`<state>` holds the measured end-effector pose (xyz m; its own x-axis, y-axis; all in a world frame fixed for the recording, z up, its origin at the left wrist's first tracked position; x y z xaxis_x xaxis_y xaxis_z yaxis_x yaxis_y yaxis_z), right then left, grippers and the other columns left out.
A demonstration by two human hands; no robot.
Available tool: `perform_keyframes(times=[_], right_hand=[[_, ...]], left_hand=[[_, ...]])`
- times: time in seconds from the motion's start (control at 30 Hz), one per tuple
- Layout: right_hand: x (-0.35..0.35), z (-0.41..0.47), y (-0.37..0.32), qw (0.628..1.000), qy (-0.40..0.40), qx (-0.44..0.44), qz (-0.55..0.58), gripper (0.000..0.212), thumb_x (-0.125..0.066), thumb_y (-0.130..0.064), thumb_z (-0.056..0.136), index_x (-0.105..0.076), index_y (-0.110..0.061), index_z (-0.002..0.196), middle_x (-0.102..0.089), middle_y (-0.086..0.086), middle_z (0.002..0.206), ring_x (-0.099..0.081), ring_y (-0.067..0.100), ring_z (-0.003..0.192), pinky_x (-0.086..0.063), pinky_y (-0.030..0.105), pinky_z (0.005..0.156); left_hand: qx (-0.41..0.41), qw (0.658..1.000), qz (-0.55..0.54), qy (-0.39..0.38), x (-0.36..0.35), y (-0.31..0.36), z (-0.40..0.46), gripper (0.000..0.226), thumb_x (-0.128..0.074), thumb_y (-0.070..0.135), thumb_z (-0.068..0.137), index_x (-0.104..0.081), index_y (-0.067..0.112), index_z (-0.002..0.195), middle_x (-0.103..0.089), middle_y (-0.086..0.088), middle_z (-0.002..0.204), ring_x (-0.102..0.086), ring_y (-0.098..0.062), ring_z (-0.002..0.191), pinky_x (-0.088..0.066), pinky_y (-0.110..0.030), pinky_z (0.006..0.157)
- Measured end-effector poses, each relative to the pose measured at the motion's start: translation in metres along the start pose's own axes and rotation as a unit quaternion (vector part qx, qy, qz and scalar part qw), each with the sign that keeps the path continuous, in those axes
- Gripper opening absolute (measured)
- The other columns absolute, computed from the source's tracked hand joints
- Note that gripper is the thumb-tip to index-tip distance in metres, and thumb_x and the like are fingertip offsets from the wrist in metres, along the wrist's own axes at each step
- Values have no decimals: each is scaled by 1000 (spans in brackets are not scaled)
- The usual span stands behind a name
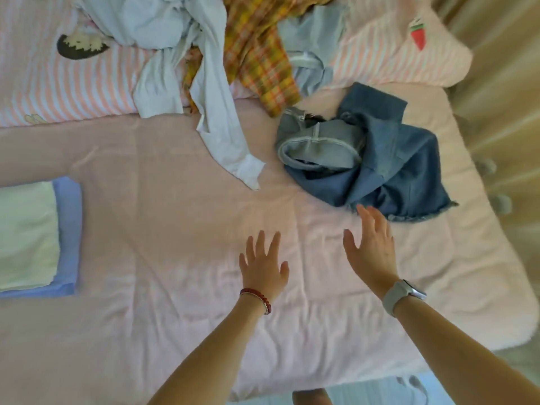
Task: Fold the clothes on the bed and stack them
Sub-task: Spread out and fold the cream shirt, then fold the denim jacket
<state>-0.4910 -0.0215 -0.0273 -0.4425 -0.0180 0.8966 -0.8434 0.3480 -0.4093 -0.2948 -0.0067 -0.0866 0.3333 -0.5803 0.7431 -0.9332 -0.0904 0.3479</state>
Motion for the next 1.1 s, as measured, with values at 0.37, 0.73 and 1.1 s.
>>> perform_keyframes(times=[0.37,0.73,1.1], right_hand=[[17,173,13,997,-78,0,23,91,-60,-46,84,2,-31,148,-12,13,153,-16,42,136,-23,49,107],[2,-13,35,937,-285,83,182,37,-62,-18,86,-57,-14,122,-65,4,111,-60,21,103,-46,27,89],[10,42,37,991,-98,89,20,71,-53,-48,84,-26,-25,145,-43,3,138,-34,23,130,-28,47,106]], left_hand=[[50,990,92,-94,-59,28,37,85,-56,53,84,1,42,146,22,-2,154,18,-31,141,-13,-57,109],[73,867,-394,297,79,18,5,38,-49,21,95,-43,15,132,-40,6,130,-42,-8,115,-38,-21,88],[10,806,-586,85,21,79,53,36,-60,0,86,-52,14,118,-62,-8,118,-59,-20,111,-49,-34,95]])
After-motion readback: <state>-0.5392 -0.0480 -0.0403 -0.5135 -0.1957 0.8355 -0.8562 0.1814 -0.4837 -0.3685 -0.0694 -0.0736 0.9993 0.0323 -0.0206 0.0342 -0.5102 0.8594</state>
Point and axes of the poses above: each hand's wrist, its own z-axis towards the middle knuckle, its own x-axis out of the back of the hand, y = z × x, the point moved 4 cm from there along z, towards the middle knuckle
